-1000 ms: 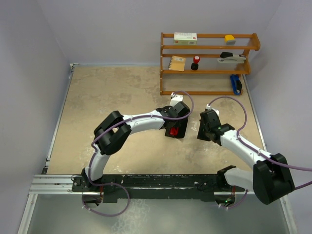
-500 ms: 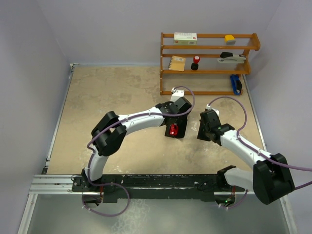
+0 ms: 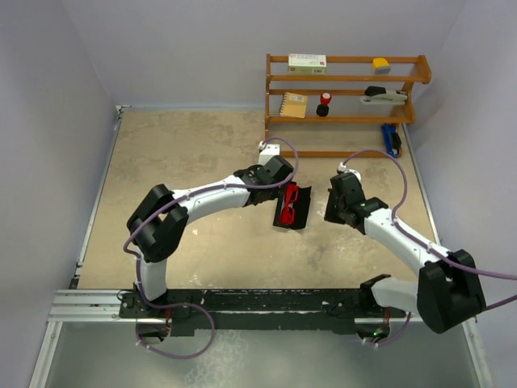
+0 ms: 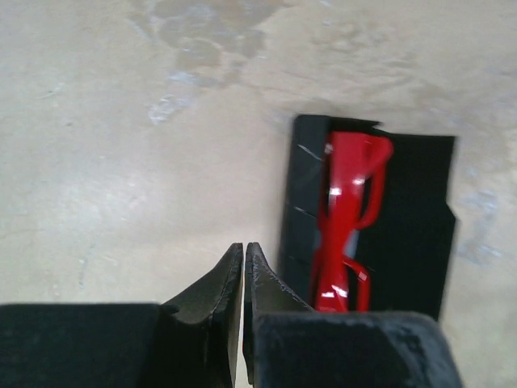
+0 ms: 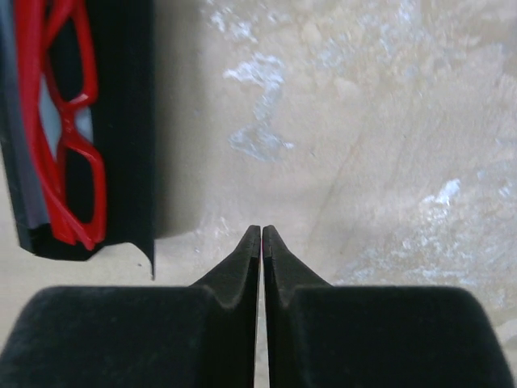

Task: Organize the sunglasses
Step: Place the sunglasses in the sunglasses case, then adjust the sunglasses in the sunglasses case.

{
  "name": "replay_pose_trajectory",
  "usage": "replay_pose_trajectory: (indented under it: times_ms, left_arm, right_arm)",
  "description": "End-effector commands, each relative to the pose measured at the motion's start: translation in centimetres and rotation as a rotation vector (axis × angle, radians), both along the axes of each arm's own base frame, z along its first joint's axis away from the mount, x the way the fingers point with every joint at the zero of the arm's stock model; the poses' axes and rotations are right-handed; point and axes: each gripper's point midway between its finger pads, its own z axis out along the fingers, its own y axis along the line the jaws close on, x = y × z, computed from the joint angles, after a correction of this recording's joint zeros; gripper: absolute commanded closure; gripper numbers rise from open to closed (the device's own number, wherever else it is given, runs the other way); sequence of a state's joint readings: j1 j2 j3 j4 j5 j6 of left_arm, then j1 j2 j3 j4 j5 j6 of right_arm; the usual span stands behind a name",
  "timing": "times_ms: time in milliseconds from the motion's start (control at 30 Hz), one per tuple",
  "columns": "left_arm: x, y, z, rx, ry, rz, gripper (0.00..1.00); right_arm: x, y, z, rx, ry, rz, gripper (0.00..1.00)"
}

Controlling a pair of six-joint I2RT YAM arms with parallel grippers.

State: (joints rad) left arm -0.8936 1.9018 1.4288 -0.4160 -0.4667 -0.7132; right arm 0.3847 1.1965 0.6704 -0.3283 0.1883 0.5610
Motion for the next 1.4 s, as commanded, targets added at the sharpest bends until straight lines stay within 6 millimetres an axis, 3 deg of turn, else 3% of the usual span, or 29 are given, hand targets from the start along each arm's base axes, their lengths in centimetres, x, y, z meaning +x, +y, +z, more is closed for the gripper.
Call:
replay_pose_trajectory:
  times_ms: [0, 200, 300, 500, 633, 667, 1367]
  left_arm:
    - [1.7, 1.4, 0.5, -0.033, -0.041, 0.022, 1.00]
    - [1.8, 1.4, -2.3, -0.031, -0.029, 0.007, 1.00]
    - [1.7, 0.6, -3.2, -0.052, -0.015, -0.016, 1.00]
    - [1.7, -0.6, -4.0, -0.079, 0.008, -0.042, 1.00]
    - [1.7, -0.8, -4.4, -0.085, 0.017, -0.047, 1.00]
    - [1.7, -0.8, -4.5, -0.084, 0.019, -0.048, 1.00]
    - [-0.1, -1.4, -5.1, -0.172, 0.063, -0.070, 1.00]
  right_arm:
    - [2.9, 1.6, 2.5, 0.047, -0.083, 0.039, 0.97]
    - [5.1, 4.2, 3.5, 0.125, -0.112, 0.105, 1.00]
    - [6.0, 5.6, 3.1, 0.159, -0.099, 0.133, 1.00]
    - [7.6, 8.0, 1.9, 0.195, -0.072, 0.170, 1.00]
    - [7.6, 8.9, 0.5, 0.196, -0.048, 0.190, 1.00]
    - [8.4, 9.5, 1.4, 0.206, -0.073, 0.197, 1.00]
    - [8.2, 12.5, -1.0, 0.236, -0.028, 0.247, 1.00]
